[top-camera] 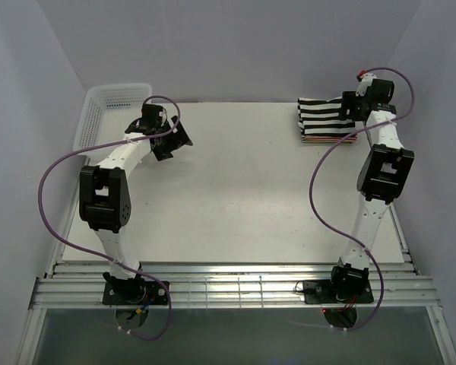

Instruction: Fold and stack the tank tops

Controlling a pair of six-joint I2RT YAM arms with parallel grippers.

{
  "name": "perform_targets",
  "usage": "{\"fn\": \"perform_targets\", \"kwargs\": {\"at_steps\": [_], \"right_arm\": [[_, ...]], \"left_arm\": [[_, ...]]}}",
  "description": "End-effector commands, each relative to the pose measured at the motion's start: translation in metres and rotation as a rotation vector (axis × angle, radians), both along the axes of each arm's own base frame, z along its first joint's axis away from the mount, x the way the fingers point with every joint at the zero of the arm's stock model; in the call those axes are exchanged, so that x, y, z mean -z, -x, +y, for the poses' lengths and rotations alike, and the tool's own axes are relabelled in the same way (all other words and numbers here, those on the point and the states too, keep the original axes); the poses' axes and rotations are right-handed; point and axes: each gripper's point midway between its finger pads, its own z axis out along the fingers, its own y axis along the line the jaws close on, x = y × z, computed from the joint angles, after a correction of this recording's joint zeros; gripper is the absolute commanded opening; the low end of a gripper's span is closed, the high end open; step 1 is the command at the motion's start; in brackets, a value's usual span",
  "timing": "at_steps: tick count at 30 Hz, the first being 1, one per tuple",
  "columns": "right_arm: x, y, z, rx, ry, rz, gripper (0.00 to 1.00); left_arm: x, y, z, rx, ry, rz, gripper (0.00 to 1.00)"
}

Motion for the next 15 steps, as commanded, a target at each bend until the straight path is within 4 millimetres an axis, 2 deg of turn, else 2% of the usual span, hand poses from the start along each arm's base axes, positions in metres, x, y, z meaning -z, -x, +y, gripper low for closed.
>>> {"fn": "perform_targets", "kwargs": {"at_steps": [1,2,3,4,7,9,10,12,13,14,15], "right_arm": [[-0.068,0.003,-0.012,0.091,0.007,-0.120,0.80],[-0.077,0.005,-0.011,0.097,0.003,-0.133,0.95],[-0.083,0.008,-0.010,0.104,-0.005,-0.137,0.95],[-0.096,0.014,-0.005,0.089,-0.020,-0.154,0.90],[-0.117,0.032,0.014,0.043,-0.091,-0.169,0.90],[-0.124,0.044,0.026,0.031,-0.149,-0.167,0.90],[-0.126,0.059,0.038,0.010,-0.202,-0.151,0.90],[-0.126,0.076,0.051,0.001,-0.268,-0.133,0.90],[-0.145,0.091,0.060,-0.023,-0.294,-0.161,0.90],[-0.121,0.108,0.067,-0.021,-0.327,-0.104,0.90],[-0.118,0.118,0.073,-0.014,-0.361,-0.092,0.90]], "left_arm": [[-0.044,-0.007,-0.002,0.022,0.021,-0.099,0.98],[-0.047,-0.006,-0.002,0.023,0.024,-0.104,0.98],[-0.054,-0.004,-0.003,0.026,0.028,-0.118,0.98],[-0.059,-0.002,-0.004,0.031,0.034,-0.128,0.98],[-0.073,0.005,-0.004,0.038,0.042,-0.152,0.98],[-0.074,0.013,-0.004,0.037,0.055,-0.148,0.98],[-0.085,0.018,-0.005,0.037,0.064,-0.168,0.98],[-0.084,0.030,-0.004,0.028,0.075,-0.158,0.98],[-0.088,0.035,-0.004,0.025,0.079,-0.164,0.98],[-0.102,0.043,-0.002,0.021,0.084,-0.193,0.98],[-0.097,0.053,0.000,0.008,0.087,-0.175,0.98]]}}
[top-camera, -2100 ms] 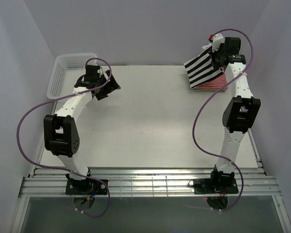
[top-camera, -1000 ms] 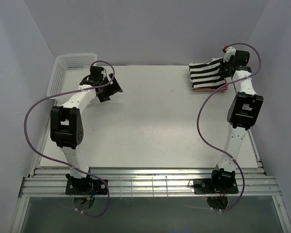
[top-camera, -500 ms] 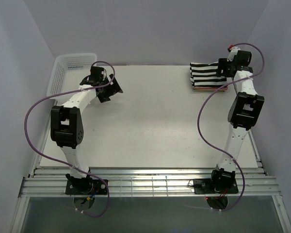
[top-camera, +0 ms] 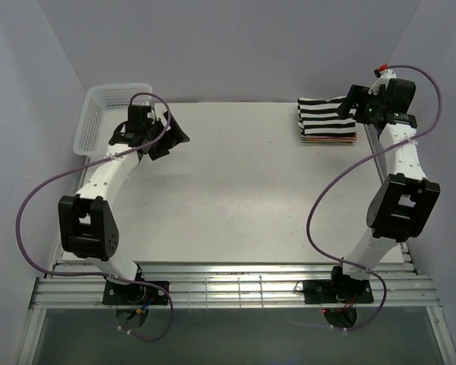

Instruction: Fold and stack the tank tops

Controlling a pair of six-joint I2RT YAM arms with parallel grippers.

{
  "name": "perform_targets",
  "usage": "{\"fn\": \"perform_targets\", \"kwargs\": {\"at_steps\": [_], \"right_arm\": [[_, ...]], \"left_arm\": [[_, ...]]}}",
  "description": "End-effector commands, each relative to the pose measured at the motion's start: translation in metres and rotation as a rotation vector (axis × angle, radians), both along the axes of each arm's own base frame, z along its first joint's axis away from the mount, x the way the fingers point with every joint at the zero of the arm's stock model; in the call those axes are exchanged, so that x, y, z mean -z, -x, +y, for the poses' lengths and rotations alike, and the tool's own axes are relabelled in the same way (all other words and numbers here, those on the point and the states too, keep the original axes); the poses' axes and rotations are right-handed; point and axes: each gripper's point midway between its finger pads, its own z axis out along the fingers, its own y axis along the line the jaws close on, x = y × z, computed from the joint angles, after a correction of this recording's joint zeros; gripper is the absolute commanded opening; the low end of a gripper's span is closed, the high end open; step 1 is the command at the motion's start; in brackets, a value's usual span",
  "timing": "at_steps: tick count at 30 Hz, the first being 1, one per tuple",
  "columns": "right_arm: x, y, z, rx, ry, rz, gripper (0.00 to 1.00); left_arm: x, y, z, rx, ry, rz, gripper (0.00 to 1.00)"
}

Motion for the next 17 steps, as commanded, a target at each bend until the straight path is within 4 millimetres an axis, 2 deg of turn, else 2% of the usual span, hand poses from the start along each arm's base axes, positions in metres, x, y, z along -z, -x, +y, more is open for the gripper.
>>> {"fn": "perform_targets", "kwargs": {"at_steps": [1,2,3,4,5,6,7,8,9,11,12,13,14,15,16,17], "right_arm": [[-0.021,0.045,0.031,-0.046,-0.143,-0.029,0.90],[0.004,0.063,0.036,-0.038,-0.166,0.027,0.90],[0.007,0.074,0.038,-0.027,-0.174,0.033,0.90],[-0.008,0.090,0.037,0.012,-0.172,0.005,0.90],[-0.005,0.101,0.035,0.053,-0.185,0.015,0.90],[-0.004,0.120,0.036,0.091,-0.193,0.020,0.90],[0.000,0.130,0.029,0.162,-0.199,0.031,0.90],[0.001,0.140,0.028,0.196,-0.205,0.030,0.90],[0.006,0.158,0.027,0.233,-0.204,0.023,0.90],[0.012,0.174,0.024,0.274,-0.192,0.021,0.90],[0.003,0.186,0.022,0.288,-0.178,-0.018,0.90],[0.016,0.195,0.020,0.310,-0.161,-0.001,0.90],[0.016,0.201,0.018,0.318,-0.139,-0.011,0.90],[0.008,0.209,0.017,0.328,-0.127,-0.048,0.90],[0.014,0.214,0.015,0.339,-0.114,-0.042,0.90],[0.012,0.217,0.014,0.341,-0.102,-0.049,0.90]], "left_arm": [[-0.034,0.029,0.005,-0.025,0.036,-0.060,0.98],[-0.047,0.038,0.009,-0.042,0.034,-0.091,0.98],[-0.048,0.045,0.012,-0.057,0.033,-0.091,0.98],[-0.039,0.057,0.014,-0.071,0.034,-0.061,0.98],[-0.050,0.066,0.016,-0.077,0.041,-0.086,0.98],[-0.049,0.073,0.017,-0.084,0.045,-0.082,0.98],[-0.041,0.083,0.018,-0.093,0.049,-0.057,0.98],[-0.042,0.089,0.018,-0.090,0.054,-0.061,0.98],[-0.050,0.096,0.019,-0.090,0.056,-0.081,0.98],[-0.048,0.107,0.024,-0.099,0.041,-0.069,0.98],[-0.053,0.114,0.026,-0.105,0.036,-0.086,0.98],[-0.053,0.117,0.029,-0.116,0.029,-0.087,0.98],[-0.048,0.122,0.029,-0.116,0.028,-0.077,0.98],[-0.052,0.127,0.029,-0.114,0.034,-0.091,0.98],[-0.052,0.129,0.028,-0.108,0.041,-0.091,0.98],[-0.048,0.133,0.028,-0.107,0.042,-0.082,0.98]]}}
